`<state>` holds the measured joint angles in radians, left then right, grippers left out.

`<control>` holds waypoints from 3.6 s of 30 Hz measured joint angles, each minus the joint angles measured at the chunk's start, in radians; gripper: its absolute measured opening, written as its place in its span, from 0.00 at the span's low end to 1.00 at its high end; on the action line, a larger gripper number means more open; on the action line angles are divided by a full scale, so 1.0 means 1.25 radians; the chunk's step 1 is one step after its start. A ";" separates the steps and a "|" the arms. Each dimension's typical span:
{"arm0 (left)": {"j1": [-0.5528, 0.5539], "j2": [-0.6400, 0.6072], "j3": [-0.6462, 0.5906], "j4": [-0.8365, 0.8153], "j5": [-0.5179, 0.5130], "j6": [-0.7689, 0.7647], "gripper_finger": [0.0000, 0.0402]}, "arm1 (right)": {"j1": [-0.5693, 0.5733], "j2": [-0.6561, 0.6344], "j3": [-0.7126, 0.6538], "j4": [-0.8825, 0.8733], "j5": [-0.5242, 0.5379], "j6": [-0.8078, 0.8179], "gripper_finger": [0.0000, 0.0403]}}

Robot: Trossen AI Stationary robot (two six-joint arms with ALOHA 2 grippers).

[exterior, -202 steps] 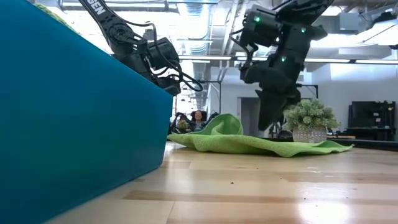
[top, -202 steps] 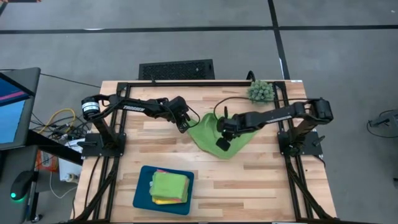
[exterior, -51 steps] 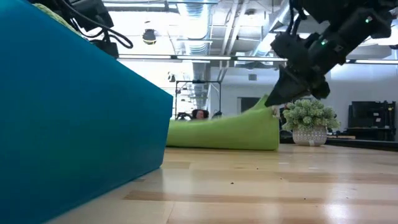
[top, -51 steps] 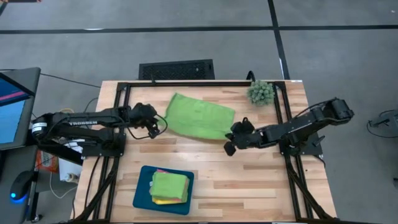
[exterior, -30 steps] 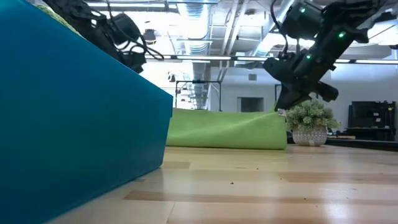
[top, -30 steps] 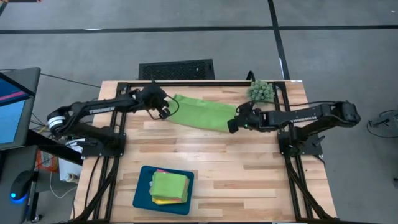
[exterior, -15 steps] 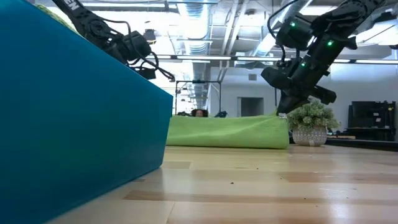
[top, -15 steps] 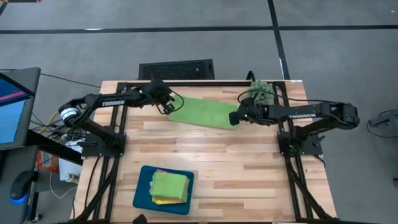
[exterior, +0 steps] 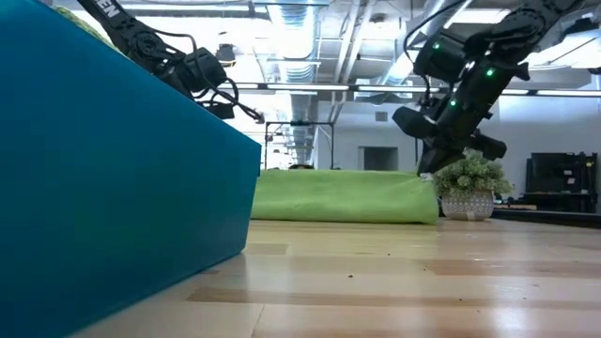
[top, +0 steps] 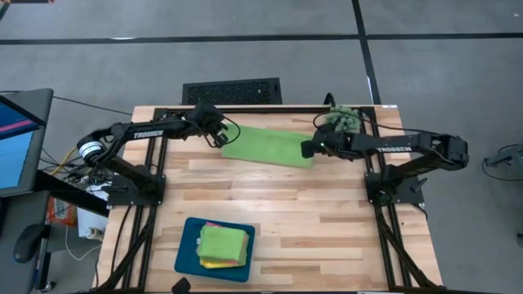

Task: Fold microfiber towels
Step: Fold the green microfiber towel

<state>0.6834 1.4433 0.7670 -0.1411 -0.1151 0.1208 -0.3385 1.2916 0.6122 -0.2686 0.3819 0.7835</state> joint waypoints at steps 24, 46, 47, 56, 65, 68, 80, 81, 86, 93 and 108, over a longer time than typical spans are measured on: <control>0.002 0.044 -0.002 0.032 0.018 0.047 0.15 | -0.061 0.099 0.000 0.081 -0.055 0.002 0.18; 0.007 0.065 0.147 -0.196 -0.056 0.036 0.53 | 0.048 0.083 0.031 0.197 -0.070 -0.060 0.32; 0.010 0.052 0.159 -0.207 -0.001 0.020 0.53 | 0.062 0.083 0.031 0.198 -0.067 -0.061 0.32; -0.025 -0.051 0.021 -0.090 0.295 -0.123 0.27 | 0.141 0.083 0.030 0.167 -0.007 -0.061 0.30; -0.079 -0.043 -0.158 0.103 0.125 -0.235 0.03 | 0.143 0.117 0.029 0.104 -0.005 -0.062 0.30; -0.079 -0.040 -0.178 0.105 0.103 -0.232 0.04 | 0.143 0.169 0.033 0.126 -0.019 -0.062 0.30; -0.090 0.071 -0.198 0.224 0.104 -0.216 0.00 | 0.145 0.218 0.030 0.080 -0.035 0.045 0.30; -0.090 0.084 -0.197 0.231 0.106 -0.215 0.00 | 0.146 0.217 0.030 0.080 -0.038 0.048 0.30; -0.090 0.108 -0.187 0.229 0.108 -0.215 0.00 | 0.151 0.221 0.030 0.068 -0.068 0.046 0.30; -0.091 0.049 -0.190 0.103 0.173 -0.262 0.00 | 0.175 0.249 0.034 0.037 -0.060 0.096 0.30; -0.135 -0.158 -0.193 -0.173 0.172 -0.376 0.00 | 0.246 0.238 0.032 0.032 -0.077 0.157 0.30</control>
<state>0.5141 1.2456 0.5255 -0.3570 0.1001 -0.3495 -0.0314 1.5892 0.6516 -0.2288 0.2850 0.9791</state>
